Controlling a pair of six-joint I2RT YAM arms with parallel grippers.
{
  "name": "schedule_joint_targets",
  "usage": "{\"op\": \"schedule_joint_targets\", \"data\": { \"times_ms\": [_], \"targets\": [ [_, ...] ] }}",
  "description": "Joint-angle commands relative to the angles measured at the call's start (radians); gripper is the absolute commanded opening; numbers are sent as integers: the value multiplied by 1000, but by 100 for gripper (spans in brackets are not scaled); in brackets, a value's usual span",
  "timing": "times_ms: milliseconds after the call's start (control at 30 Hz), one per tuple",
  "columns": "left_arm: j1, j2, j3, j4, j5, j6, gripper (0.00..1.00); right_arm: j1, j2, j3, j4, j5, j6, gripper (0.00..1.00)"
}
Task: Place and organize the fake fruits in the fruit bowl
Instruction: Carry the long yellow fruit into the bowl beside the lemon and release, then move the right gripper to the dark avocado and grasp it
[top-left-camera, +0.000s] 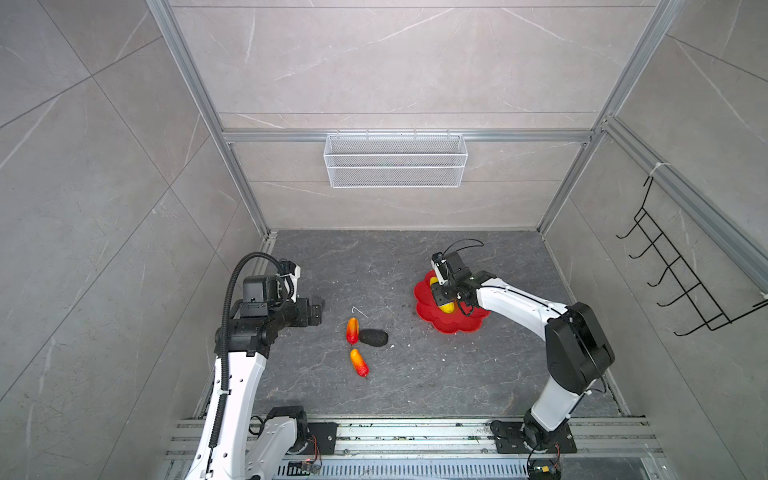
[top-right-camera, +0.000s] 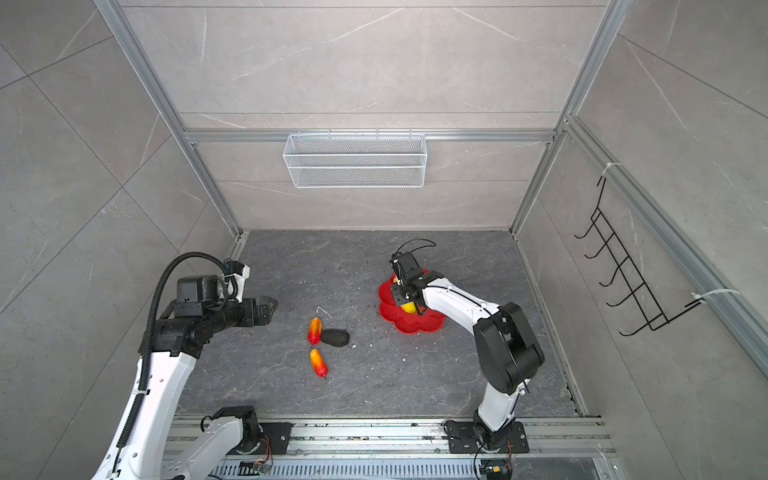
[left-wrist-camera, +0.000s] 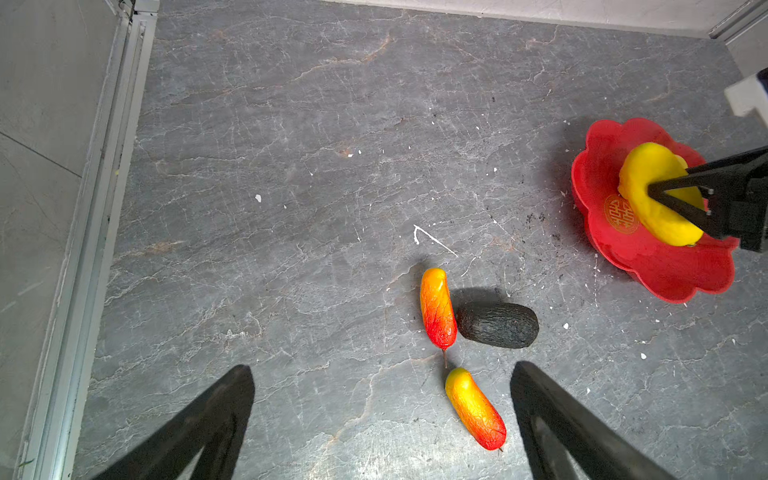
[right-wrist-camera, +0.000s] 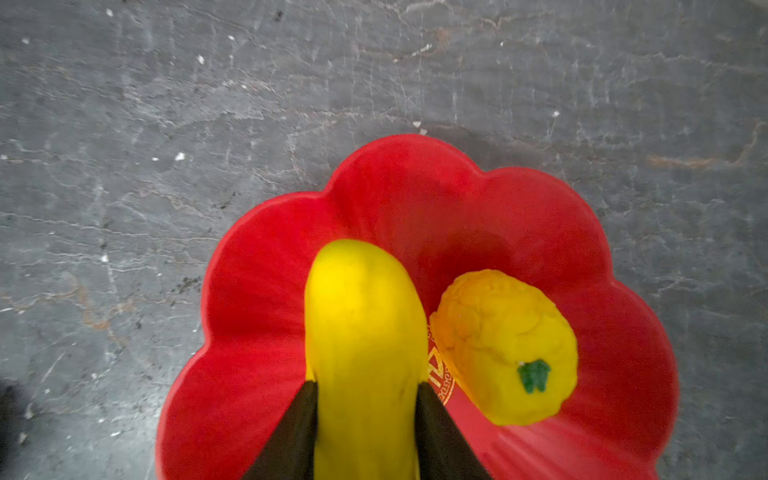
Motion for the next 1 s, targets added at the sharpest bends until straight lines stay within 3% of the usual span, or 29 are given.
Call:
{"op": "schedule_joint_targets", "data": {
  "times_ms": [0, 367, 600, 833, 900, 967],
  "targets": [
    [8, -6, 1, 25, 16, -3, 100, -13, 41, 7, 32, 14, 28, 39],
    [7, -1, 0, 27, 15, -3, 100, -21, 98, 14, 36, 26, 32, 42],
    [6, 3, 1, 26, 15, -3, 100, -22, 83, 38, -1, 23, 27, 54],
    [8, 6, 3, 26, 17, -3, 100, 11, -41, 99, -96, 7, -9, 63],
    [8, 5, 3, 26, 22, -2, 100, 34, -76, 118, -126, -8, -21, 72],
    [8, 2, 3, 26, 23, -3, 100, 73, -98, 145, -160, -49, -37, 89]
  ]
}}
